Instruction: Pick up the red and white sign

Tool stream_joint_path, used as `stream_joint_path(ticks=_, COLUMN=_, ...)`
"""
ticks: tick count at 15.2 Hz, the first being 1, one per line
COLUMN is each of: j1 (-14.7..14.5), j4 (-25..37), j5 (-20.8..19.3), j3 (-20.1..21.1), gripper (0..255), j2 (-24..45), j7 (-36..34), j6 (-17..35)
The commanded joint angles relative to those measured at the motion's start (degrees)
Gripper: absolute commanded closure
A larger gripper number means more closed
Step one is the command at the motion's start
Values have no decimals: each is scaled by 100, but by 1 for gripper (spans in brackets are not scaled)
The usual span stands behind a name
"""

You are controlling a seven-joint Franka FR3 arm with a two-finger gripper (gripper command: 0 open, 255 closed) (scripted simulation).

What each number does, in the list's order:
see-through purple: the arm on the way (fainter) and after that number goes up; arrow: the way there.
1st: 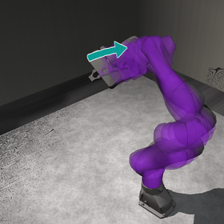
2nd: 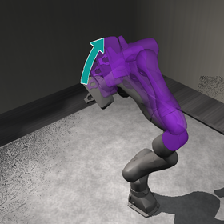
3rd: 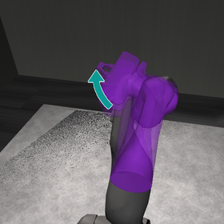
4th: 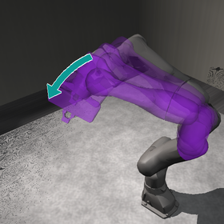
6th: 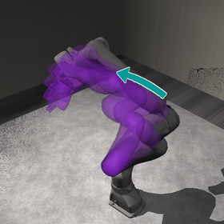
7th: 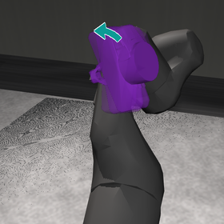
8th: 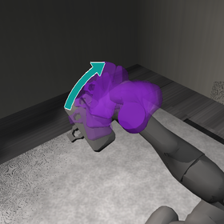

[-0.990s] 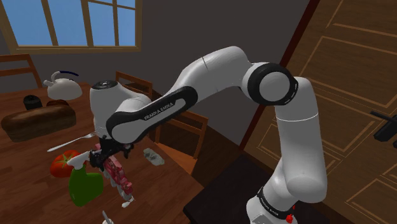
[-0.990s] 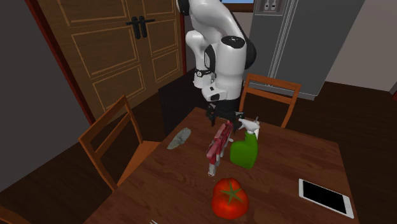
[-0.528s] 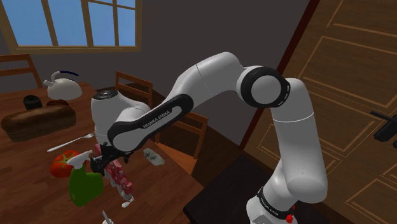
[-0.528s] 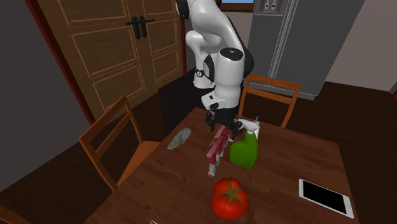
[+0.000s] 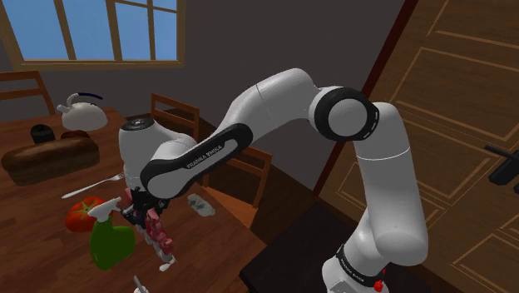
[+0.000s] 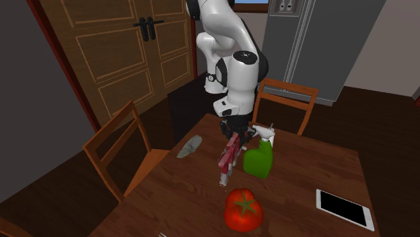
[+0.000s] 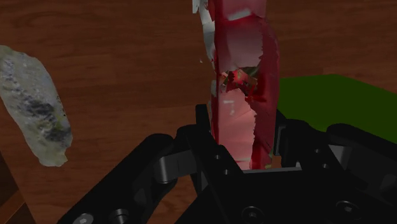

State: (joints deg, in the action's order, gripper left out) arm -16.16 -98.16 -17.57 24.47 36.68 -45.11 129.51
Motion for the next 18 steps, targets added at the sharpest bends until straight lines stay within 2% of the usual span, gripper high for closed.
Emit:
stream_joint_path(ticks=1, j1=1, j4=-2, j5=0, j3=-2, gripper=255, j2=5, j7=-1, j6=1)
stream_joint_path(ticks=18, j1=155, j4=196, j5=334, j3=231, gripper=255, j2=-662, j7=189, j6=-824)
